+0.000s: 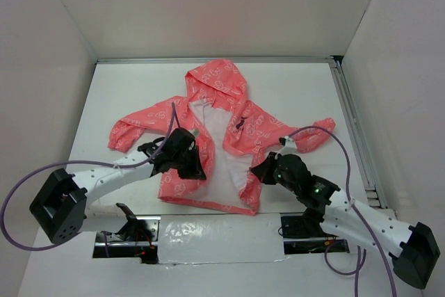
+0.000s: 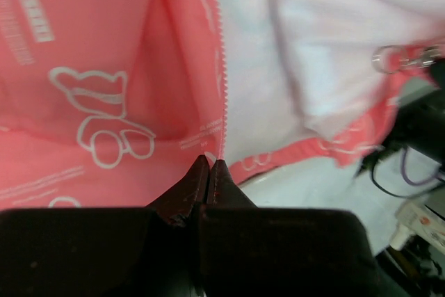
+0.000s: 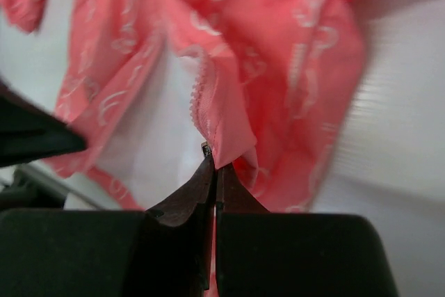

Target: Zip up the jacket

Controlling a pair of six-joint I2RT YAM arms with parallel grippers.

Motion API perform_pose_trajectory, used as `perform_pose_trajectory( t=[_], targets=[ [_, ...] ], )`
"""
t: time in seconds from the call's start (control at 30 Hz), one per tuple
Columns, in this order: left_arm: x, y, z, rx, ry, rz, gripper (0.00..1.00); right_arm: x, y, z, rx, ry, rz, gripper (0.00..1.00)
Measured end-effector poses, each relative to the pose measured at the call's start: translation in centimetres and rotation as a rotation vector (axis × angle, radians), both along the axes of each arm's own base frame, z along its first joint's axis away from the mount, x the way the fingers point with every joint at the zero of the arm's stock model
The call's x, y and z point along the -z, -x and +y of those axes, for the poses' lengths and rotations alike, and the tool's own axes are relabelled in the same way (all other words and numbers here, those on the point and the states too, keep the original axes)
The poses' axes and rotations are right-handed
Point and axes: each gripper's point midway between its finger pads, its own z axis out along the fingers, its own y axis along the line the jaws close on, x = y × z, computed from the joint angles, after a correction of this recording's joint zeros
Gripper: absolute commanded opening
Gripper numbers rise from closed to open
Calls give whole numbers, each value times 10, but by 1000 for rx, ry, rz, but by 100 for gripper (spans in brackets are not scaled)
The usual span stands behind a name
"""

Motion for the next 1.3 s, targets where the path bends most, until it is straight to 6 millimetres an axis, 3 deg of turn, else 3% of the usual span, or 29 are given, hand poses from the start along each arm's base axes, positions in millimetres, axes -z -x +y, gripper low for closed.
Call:
perform_pose_trajectory(
  t=[0.13, 0.27, 0.5, 0.63, 0.83, 1.13, 1.3],
  targets=[
    [-14, 2, -16, 46, 98, -43, 3, -7, 10, 29, -138, -33, -24, 0],
    [-15, 12, -28, 93, 114, -50, 7, 11, 16, 39, -178, 22, 30, 0],
    [30, 38, -31, 143, 1, 81, 11, 24, 18, 37, -166, 59, 65, 0],
    [45, 45, -29, 148, -57, 132, 23, 24, 16, 36, -150, 62, 60, 0],
    [42, 37, -40, 167, -82, 139, 43, 20, 13, 33, -126, 64, 39, 0],
    [52, 36, -38, 196, -152, 176, 40, 19, 10, 28, -103, 76, 29, 0],
    [55, 40, -36, 227, -161, 186, 6, 20, 10, 27, -104, 81, 30, 0]
  ],
)
